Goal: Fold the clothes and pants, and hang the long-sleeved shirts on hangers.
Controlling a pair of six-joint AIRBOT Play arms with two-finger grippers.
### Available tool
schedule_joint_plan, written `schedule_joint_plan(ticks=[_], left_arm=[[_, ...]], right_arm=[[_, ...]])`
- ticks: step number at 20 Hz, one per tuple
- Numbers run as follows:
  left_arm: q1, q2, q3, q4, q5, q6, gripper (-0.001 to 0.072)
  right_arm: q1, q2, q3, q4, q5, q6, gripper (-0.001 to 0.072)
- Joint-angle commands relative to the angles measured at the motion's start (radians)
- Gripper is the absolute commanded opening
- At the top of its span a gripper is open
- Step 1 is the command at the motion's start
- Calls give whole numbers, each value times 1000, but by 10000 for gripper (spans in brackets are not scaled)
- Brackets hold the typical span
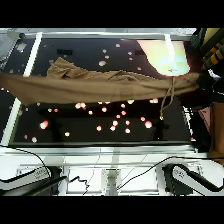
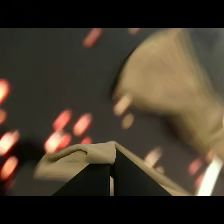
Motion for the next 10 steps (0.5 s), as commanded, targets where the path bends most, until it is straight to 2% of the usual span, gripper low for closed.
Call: schedule_joint_plan(ticks=[1, 4, 8, 10], left_arm=[[21, -30, -11, 157, -252, -1, 11], [-12, -103, -11, 153, -234, 0, 11], [-85, -232, -10, 142, -142, 0, 11], [-123, -270, -10, 111, -48, 0, 11]], right_arm=[[-19, -10, 0, -82, 325, -7, 39], [-19, -11, -37, -89, 428, -43, 39], [-19, -10, -200, -84, 301, -32, 39], [-19, -10, -275, -79, 283, -13, 39]])
